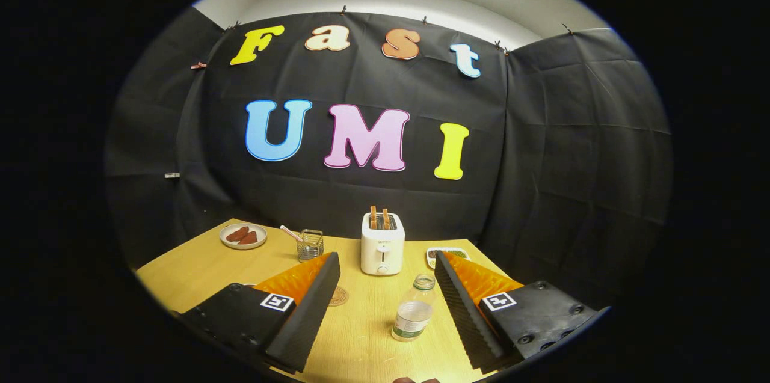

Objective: Take the bottle from table, then pour the juice into the cup, finally place the bottle on the coaster

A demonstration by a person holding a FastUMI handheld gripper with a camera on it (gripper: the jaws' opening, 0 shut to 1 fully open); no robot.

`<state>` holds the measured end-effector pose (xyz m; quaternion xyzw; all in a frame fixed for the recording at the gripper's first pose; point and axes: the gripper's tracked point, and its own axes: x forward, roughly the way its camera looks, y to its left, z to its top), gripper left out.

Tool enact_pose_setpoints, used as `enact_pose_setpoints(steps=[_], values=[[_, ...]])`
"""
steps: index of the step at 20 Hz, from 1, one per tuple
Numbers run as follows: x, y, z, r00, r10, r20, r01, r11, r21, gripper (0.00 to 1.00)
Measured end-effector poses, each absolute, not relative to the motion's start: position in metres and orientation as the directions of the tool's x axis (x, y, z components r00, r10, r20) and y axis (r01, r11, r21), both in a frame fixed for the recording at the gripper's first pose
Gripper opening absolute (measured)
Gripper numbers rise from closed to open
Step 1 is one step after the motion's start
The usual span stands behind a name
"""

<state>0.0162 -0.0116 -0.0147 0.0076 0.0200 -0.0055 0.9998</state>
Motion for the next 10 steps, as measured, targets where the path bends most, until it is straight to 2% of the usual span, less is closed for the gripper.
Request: enact_pose_setpoints(steps=[10], values=[[0.045,-0.031,-0.023,0.996,0.029,-0.081,-0.027,0.999,0.036,0.97]])
